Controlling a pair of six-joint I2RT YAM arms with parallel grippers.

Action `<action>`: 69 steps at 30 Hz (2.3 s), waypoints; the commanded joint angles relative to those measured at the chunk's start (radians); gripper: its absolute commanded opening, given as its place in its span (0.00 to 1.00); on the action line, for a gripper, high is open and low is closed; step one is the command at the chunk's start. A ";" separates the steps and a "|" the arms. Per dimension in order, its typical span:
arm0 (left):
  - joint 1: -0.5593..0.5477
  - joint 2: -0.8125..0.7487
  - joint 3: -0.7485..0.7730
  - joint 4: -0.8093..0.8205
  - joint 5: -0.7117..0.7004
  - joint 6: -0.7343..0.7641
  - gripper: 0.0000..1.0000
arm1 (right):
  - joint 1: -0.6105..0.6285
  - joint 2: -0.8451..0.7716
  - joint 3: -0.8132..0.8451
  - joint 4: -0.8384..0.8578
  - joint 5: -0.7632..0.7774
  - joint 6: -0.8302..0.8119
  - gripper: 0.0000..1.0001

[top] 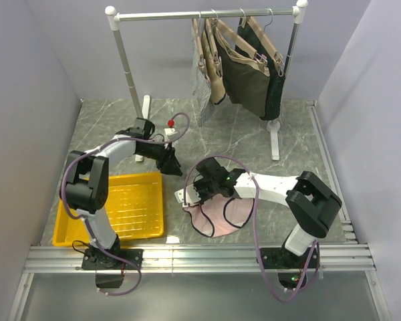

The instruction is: Clip the underwear to the hanger

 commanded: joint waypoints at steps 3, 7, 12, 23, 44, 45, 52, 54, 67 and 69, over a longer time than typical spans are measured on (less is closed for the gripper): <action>0.018 -0.100 -0.042 0.100 -0.047 -0.107 0.64 | 0.006 0.019 0.078 0.011 0.039 0.066 0.38; 0.018 -0.140 -0.078 0.112 -0.065 -0.123 0.65 | 0.009 0.005 0.138 -0.046 0.042 0.176 0.60; 0.007 -0.193 -0.098 0.165 -0.145 -0.166 0.65 | -0.013 -0.058 0.204 -0.141 0.037 0.330 0.62; -0.211 -0.223 -0.130 0.386 -0.470 -0.321 0.59 | -0.324 -0.338 0.077 -0.261 -0.128 0.816 0.59; -0.535 0.150 0.215 0.423 -0.646 -0.404 0.42 | -0.973 -0.402 0.029 -0.516 -0.435 0.422 0.60; -0.539 0.161 0.226 0.419 -0.651 -0.398 0.41 | -0.976 -0.365 0.058 -0.535 -0.440 0.419 0.60; -0.559 0.225 0.257 0.377 -0.688 -0.372 0.40 | -0.985 -0.118 0.226 -0.623 -0.474 0.436 0.59; -0.559 0.233 0.261 0.371 -0.689 -0.369 0.41 | -0.985 -0.086 0.259 -0.629 -0.477 0.451 0.59; -0.575 0.273 0.281 0.336 -0.755 -0.347 0.22 | -0.985 0.095 0.301 -0.594 -0.506 0.707 0.60; -0.575 0.261 0.272 0.345 -0.760 -0.349 0.10 | -0.987 0.131 0.308 -0.604 -0.512 0.730 0.59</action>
